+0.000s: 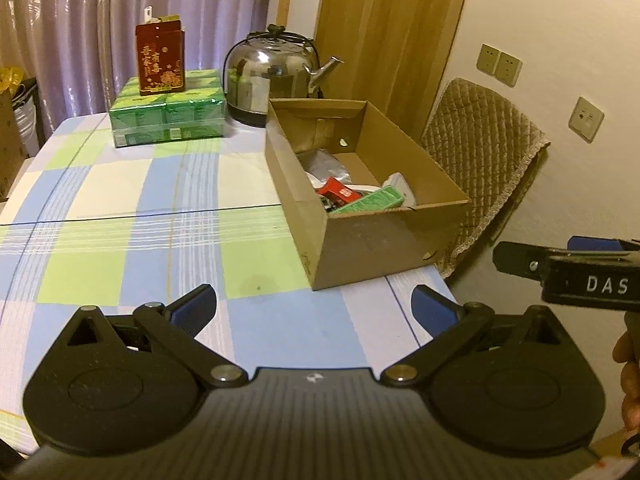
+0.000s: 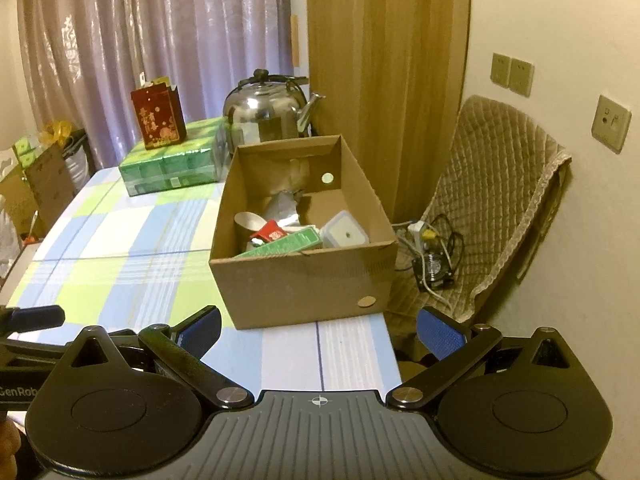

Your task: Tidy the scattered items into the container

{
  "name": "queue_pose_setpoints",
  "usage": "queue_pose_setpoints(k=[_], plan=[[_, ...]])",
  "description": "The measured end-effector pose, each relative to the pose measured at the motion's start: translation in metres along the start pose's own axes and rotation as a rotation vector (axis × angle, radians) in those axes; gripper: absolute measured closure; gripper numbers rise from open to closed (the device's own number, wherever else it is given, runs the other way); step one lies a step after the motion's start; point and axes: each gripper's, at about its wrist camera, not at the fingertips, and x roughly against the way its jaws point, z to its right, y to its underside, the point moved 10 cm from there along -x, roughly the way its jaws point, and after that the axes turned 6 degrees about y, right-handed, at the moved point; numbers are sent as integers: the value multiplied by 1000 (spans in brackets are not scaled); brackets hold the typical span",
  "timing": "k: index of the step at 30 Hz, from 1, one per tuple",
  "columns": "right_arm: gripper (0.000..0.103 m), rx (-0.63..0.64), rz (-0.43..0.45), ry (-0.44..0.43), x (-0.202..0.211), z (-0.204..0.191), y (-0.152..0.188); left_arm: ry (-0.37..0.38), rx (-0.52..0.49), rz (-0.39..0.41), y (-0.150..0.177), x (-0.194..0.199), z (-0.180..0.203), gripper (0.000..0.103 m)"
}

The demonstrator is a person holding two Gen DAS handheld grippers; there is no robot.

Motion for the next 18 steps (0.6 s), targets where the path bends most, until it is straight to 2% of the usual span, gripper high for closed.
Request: queue_pose_setpoints(k=[18], plan=[[2,-11,-14,11,-4,5,13,-4,-9,-14,8,-7,5,1]])
